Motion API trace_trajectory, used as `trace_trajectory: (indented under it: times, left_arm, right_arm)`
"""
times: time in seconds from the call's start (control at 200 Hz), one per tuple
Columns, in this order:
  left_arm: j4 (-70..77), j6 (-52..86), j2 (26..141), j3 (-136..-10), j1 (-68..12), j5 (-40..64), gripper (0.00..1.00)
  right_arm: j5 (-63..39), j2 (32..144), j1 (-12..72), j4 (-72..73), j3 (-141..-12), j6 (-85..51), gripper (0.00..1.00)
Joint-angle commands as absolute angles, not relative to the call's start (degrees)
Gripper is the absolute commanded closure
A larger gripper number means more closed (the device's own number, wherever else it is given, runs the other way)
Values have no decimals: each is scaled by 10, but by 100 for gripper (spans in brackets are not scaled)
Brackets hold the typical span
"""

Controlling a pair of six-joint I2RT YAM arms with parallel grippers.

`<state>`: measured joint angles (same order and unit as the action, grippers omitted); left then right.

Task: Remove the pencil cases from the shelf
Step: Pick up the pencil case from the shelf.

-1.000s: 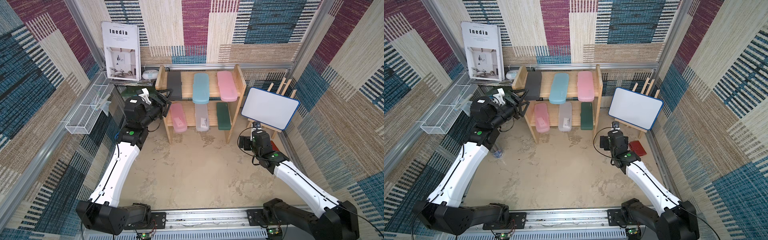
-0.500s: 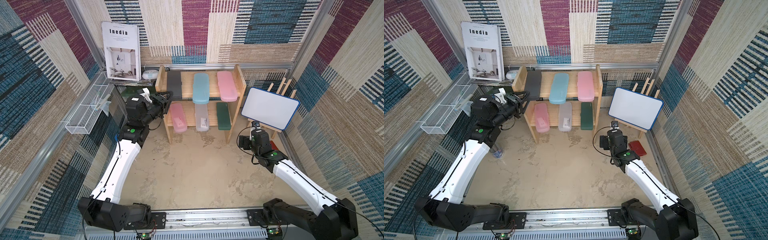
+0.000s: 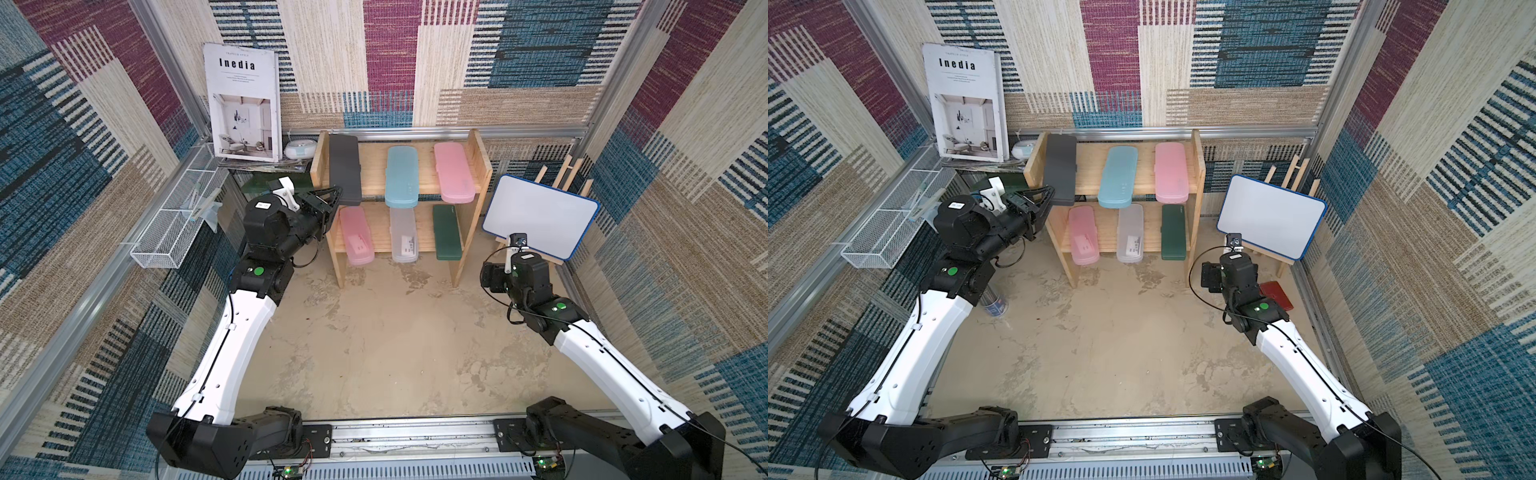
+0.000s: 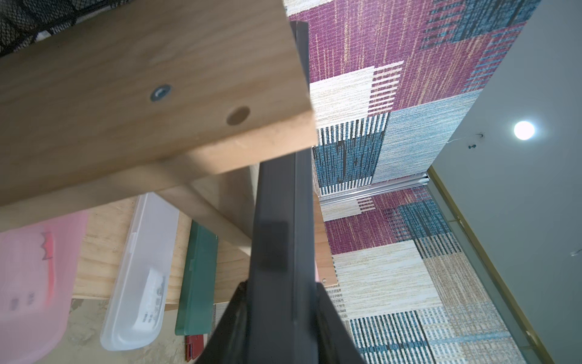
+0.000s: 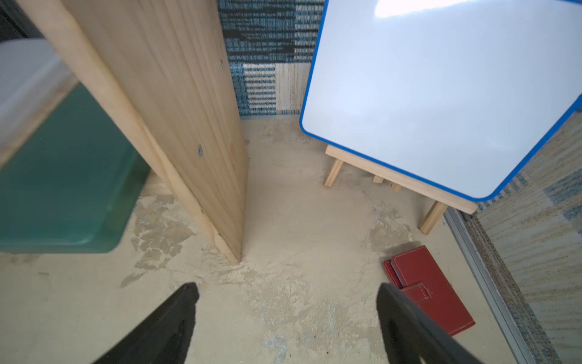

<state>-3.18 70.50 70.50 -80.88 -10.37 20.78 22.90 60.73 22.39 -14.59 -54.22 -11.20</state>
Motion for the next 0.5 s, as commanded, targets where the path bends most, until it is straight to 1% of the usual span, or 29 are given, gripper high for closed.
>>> trace_trajectory:
  times: [0.0,0.165,0.306,0.426,0.496]
  left_arm:
    - [7,591,659,-793,-108,188,83]
    - [4,434,564,-732,-124,159,85]
    - [-14,334,492,-666,-144,122,87]
    - [-24,268,443,-614,-167,77,85]
    - [-29,237,422,-593,-181,50,85]
  right_arm:
    - [222,603,239,-180,-600,-112,6]
    - [190,608,296,-209,-694,-120,6]
    - [159,632,381,-200,-772,-135,4]
    - [119,690,461,-193,-872,-147,0]
    - [53,737,477,-196,-935,-181,1]
